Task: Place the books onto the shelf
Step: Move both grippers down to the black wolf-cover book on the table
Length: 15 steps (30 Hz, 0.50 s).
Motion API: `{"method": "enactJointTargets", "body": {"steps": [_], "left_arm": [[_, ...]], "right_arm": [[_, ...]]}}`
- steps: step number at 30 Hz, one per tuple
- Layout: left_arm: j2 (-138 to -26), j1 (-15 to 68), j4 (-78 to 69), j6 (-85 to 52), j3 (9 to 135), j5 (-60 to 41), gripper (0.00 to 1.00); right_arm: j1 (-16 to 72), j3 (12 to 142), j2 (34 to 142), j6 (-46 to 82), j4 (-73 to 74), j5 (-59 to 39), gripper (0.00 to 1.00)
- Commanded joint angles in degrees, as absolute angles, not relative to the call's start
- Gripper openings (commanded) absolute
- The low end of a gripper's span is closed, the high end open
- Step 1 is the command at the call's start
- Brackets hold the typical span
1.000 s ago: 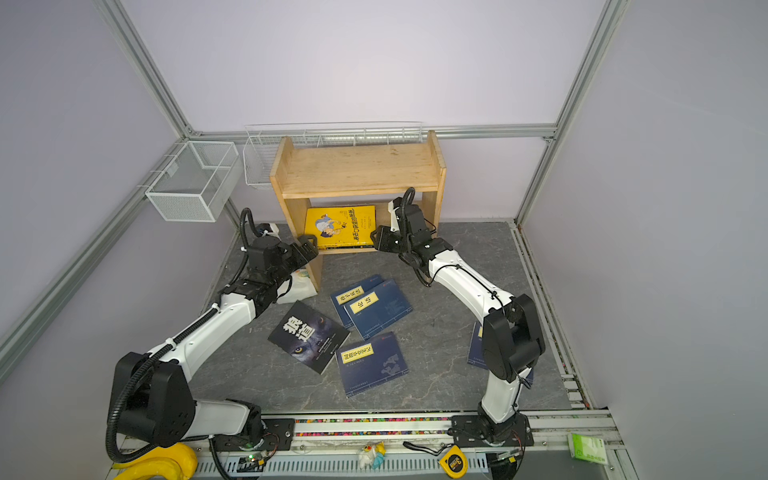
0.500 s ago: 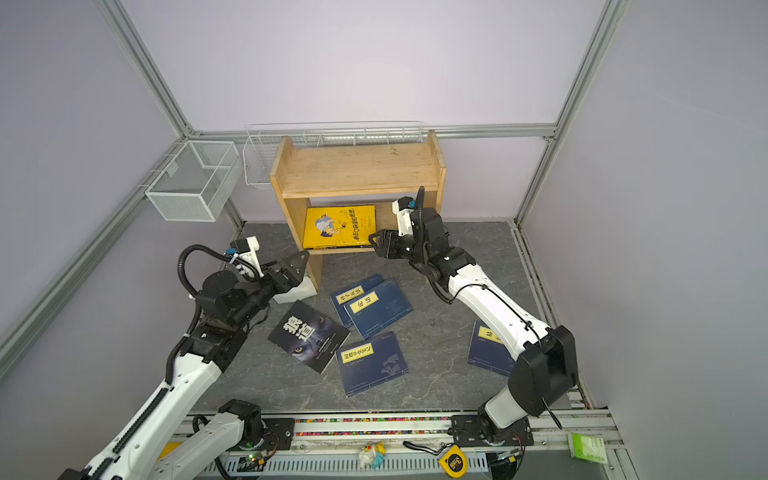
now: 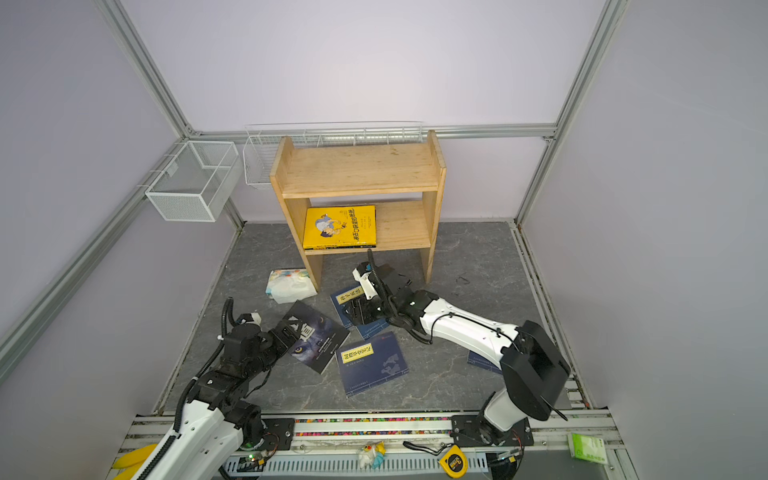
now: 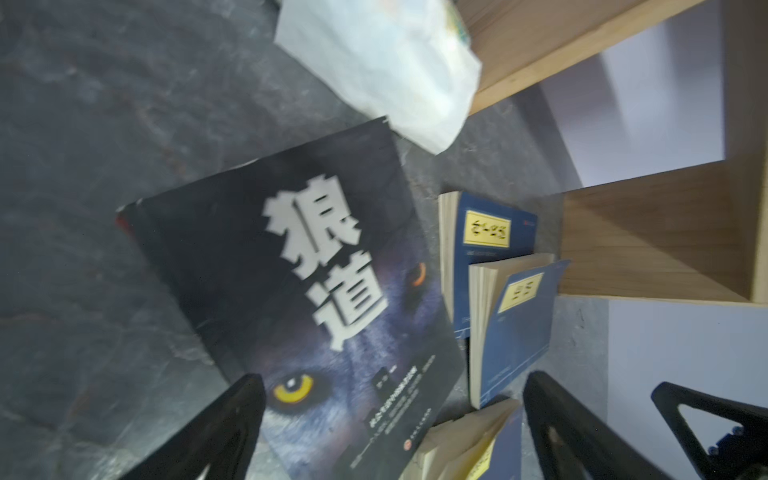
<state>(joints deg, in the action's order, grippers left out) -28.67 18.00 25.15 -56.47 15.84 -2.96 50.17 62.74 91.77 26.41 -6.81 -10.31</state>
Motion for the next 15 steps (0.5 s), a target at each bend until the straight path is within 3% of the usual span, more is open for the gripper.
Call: {"method": "enactJointTargets", "body": {"steps": [1, 5, 15], "left_arm": [[-25.96, 17.75, 27.72, -62.49, 13.55, -0.17, 0.97], [-23.49, 17.75, 29.94, -64.10, 11.89, 0.93, 0.97], [-24.68, 17.75, 31.98, -66.25, 8.54, 2.79, 0.97]], "right_arm": [[51.36, 65.87, 97.93, 23.54, -1.23, -10.39, 0.72], [51.93, 74.48, 106.55, 22.68, -5.45, -8.27, 0.73], [54.66, 80.70, 119.97, 27.29, -2.66, -9.00, 0.70]]}}
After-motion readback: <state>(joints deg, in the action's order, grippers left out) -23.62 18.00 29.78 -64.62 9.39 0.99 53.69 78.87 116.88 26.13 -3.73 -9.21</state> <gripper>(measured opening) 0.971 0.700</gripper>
